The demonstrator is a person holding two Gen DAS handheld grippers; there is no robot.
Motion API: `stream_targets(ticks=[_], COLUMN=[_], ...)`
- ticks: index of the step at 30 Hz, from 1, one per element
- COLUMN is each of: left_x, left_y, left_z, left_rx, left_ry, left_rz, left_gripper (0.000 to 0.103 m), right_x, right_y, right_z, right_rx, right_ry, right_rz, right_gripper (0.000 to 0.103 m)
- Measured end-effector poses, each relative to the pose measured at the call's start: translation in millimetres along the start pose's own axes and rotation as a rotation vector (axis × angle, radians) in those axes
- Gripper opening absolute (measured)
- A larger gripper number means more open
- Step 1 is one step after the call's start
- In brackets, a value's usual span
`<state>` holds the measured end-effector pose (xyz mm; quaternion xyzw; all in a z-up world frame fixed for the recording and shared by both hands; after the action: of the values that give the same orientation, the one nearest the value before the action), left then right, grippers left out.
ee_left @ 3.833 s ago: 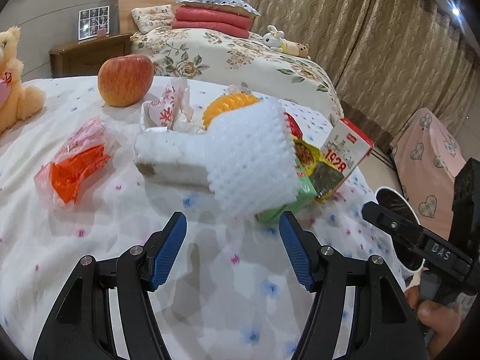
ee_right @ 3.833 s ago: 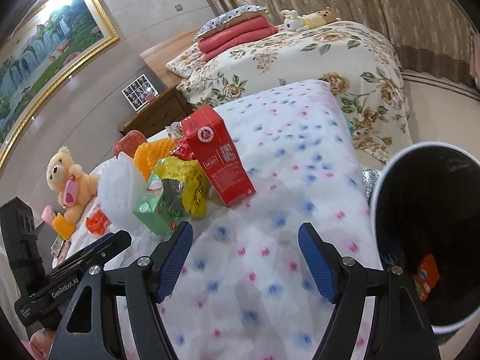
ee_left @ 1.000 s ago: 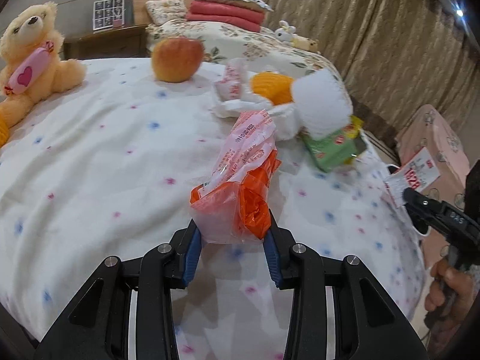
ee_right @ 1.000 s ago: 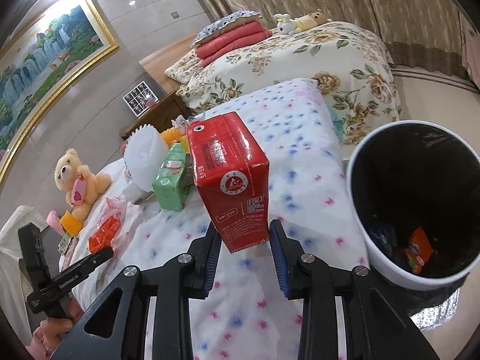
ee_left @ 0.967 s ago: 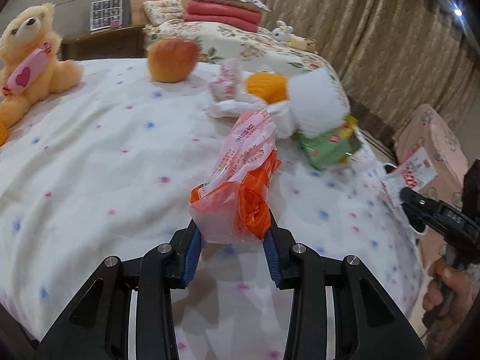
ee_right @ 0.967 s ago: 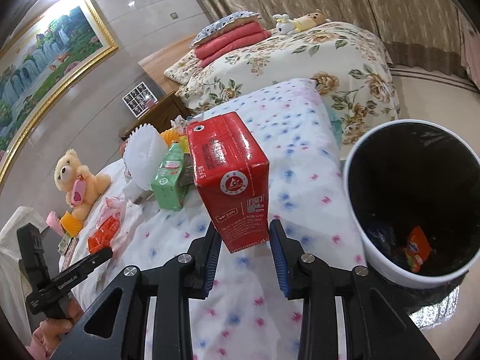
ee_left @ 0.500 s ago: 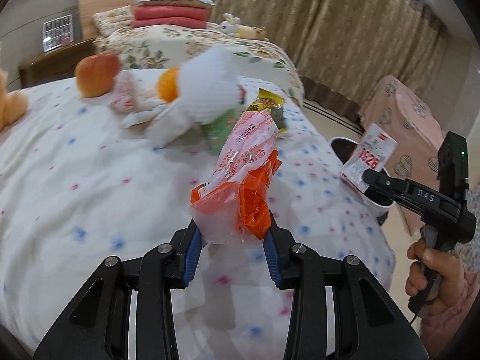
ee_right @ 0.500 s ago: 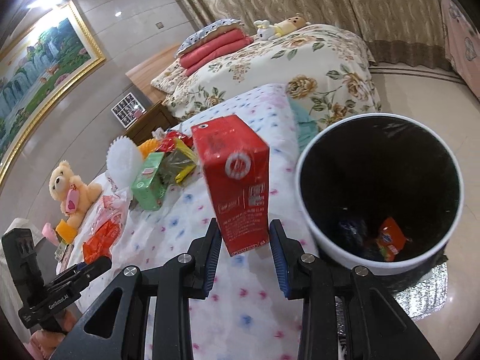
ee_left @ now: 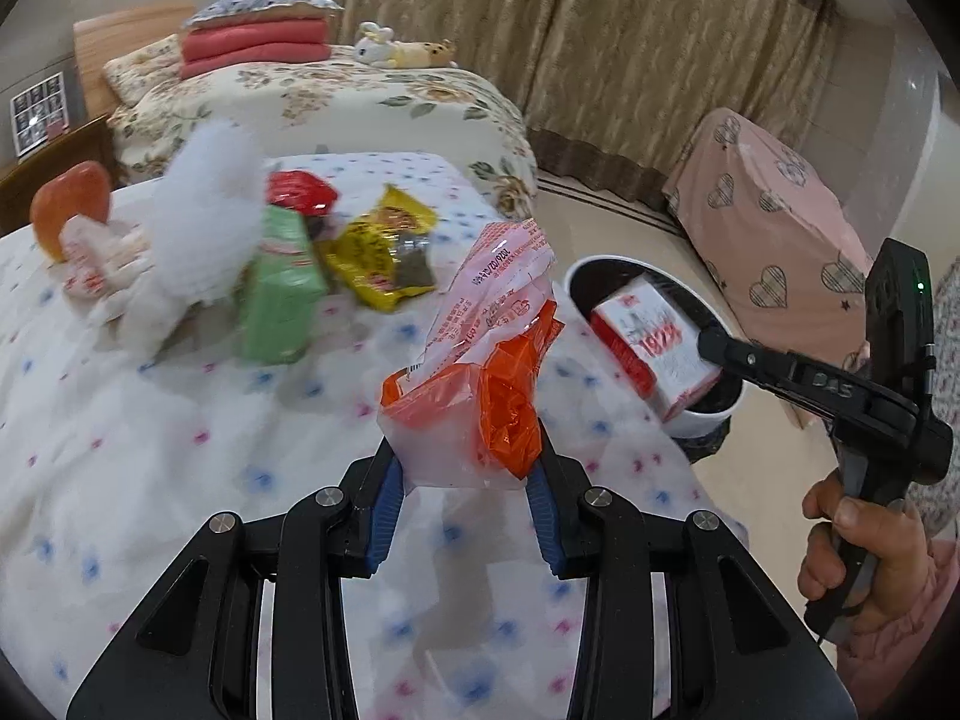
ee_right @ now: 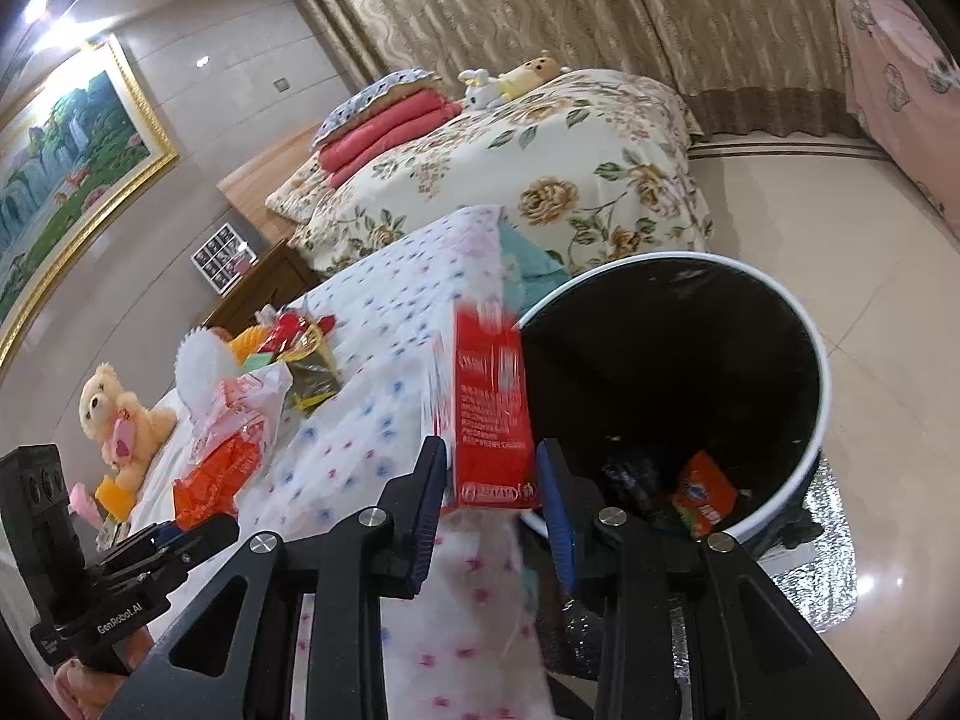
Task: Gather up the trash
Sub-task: 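Drop the red carton into the bin with the right tool while the left tool drops the orange bag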
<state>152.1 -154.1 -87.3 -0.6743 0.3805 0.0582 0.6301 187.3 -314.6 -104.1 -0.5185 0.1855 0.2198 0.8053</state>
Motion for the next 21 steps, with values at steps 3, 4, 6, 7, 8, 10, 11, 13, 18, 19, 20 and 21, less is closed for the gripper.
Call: stream_targets(ticks=[3, 4, 6, 7, 8, 10, 11, 13, 18, 19, 20, 21], left_x=[8.2, 11.2, 14.8, 16.5, 17.8, 20.2, 22.1, 24.0, 32.1, 34.5, 36.9, 39.2], left_y=[-3.0, -3.6, -3.1, -3.1, -2.4, -2.0, -1.7, -2.3, -7.0, -8.6, -9.6, -10.0], left_z=[-9.2, -12.5, -16.4, -17.6, -18.5, -20.1, -23.0, -26.6, -41.0, -45.3, -49.5, -53.4], left_rx=[0.017, 0.022, 0.028, 0.032, 0.034, 0.035, 0.036, 0.038, 0.060, 0.065, 0.070, 0.076], left_ry=[0.011, 0.016, 0.021, 0.023, 0.024, 0.027, 0.028, 0.032, 0.048, 0.054, 0.058, 0.062], left_rz=[0.008, 0.011, 0.016, 0.019, 0.023, 0.030, 0.031, 0.032, 0.035, 0.035, 0.037, 0.040], left_gripper=[0.036, 0.036, 0.036, 0.036, 0.036, 0.036, 0.036, 0.036, 0.036, 0.036, 0.036, 0.036], right_x=[0.5, 1.9, 3.7, 5.6, 6.9, 9.5, 10.2, 9.6, 3.5, 2.9, 2.6, 0.9], right_y=[-0.4, 0.7, 2.5, 4.3, 5.2, 7.7, 8.3, 8.1, 2.9, 2.3, 2.0, 1.7], right_z=[-11.7, -14.5, -17.5, -17.9, -18.6, -18.2, -17.8, -18.5, -28.3, -30.3, -31.8, -34.3], right_rx=[0.016, 0.021, 0.026, 0.028, 0.031, 0.032, 0.032, 0.031, 0.043, 0.046, 0.048, 0.052], right_ry=[0.023, 0.023, 0.020, 0.017, 0.014, 0.008, 0.006, 0.007, 0.023, 0.025, 0.028, 0.032], right_rz=[0.005, 0.009, 0.014, 0.020, 0.025, 0.032, 0.034, 0.034, 0.018, 0.016, 0.016, 0.014], right_gripper=[0.001, 0.001, 0.001, 0.000, 0.000, 0.000, 0.000, 0.000, 0.000, 0.000, 0.000, 0.000])
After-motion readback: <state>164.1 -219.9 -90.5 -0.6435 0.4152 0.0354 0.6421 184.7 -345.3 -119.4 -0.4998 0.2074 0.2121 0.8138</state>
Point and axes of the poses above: each gripper's, at about its wrist camera, not at the fingertips, and x roughly the way its jaws point, z to its left, y to its underside, the point moved 10 cm from there along x, roughly the way its jaws point, and after that the axes turned 10 degrees about -z, right-handed, at the moved point
